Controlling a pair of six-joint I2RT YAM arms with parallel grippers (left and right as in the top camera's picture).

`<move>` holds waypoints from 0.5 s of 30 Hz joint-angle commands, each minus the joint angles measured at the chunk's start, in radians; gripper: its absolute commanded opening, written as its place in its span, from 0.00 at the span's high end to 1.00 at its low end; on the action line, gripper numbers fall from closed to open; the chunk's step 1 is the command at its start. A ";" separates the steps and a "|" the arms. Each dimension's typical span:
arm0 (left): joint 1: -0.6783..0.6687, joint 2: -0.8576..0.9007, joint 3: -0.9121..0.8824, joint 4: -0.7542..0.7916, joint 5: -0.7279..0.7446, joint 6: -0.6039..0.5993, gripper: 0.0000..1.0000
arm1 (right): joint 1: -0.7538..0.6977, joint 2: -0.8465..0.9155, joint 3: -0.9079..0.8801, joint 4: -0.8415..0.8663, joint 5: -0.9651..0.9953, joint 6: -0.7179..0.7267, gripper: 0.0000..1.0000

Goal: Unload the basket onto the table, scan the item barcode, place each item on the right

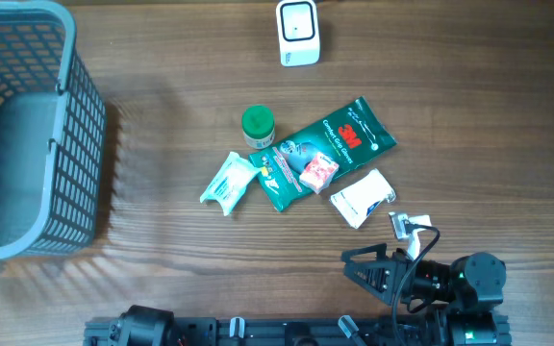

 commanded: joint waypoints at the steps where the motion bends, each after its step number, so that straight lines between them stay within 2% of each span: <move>1: 0.002 0.003 -0.025 -0.126 -0.042 -0.010 0.00 | -0.003 -0.002 -0.001 0.002 -0.007 -0.027 0.00; 3: 0.002 0.004 -0.068 -0.178 0.024 -0.004 0.00 | -0.003 -0.002 -0.001 0.011 0.046 -0.014 0.00; 5: 0.002 0.004 -0.134 -0.161 0.099 0.002 0.00 | -0.003 -0.002 -0.001 0.014 0.056 -0.028 0.00; 7: 0.002 0.004 -0.205 -0.122 0.115 0.000 0.00 | -0.003 -0.002 -0.001 0.011 0.002 -0.072 0.00; 10: 0.001 0.004 -0.389 -0.020 0.115 -0.045 0.00 | -0.003 -0.002 -0.001 0.001 -0.061 -0.045 0.00; 15: 0.000 0.004 -0.672 0.159 0.114 -0.139 0.00 | -0.003 -0.002 -0.001 0.045 -0.042 0.066 0.00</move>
